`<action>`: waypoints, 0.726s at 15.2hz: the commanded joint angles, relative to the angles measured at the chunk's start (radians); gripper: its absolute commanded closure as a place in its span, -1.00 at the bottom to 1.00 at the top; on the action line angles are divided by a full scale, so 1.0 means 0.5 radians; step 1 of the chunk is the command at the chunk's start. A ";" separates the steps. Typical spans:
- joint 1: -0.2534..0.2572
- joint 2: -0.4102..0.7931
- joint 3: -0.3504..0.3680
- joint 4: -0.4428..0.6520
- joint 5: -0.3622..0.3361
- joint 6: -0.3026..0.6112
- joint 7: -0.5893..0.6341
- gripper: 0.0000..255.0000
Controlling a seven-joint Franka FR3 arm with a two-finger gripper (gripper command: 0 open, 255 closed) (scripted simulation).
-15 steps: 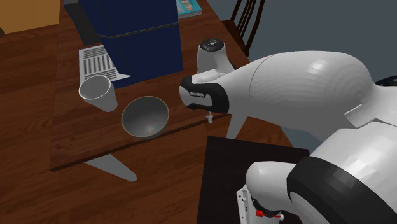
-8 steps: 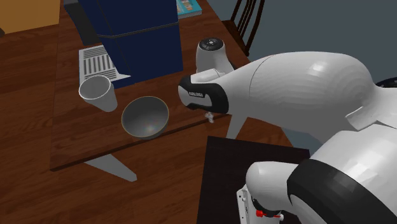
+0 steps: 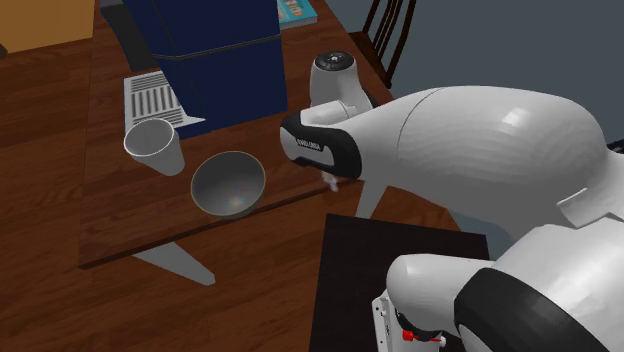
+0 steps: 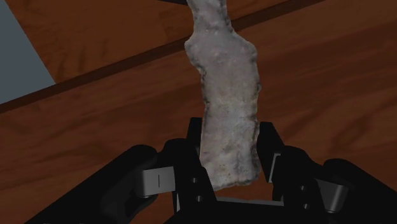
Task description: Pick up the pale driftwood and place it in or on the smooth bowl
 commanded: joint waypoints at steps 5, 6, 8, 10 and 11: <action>0.030 -0.127 -0.065 0.082 0.027 -0.205 -0.033 1.00; 0.033 -0.146 -0.075 0.097 0.029 -0.237 -0.038 1.00; 0.039 -0.180 -0.095 0.128 0.032 -0.302 -0.045 1.00; 0.044 -0.212 -0.115 0.160 0.033 -0.365 -0.052 1.00; 0.046 -0.227 -0.124 0.177 0.032 -0.396 -0.054 1.00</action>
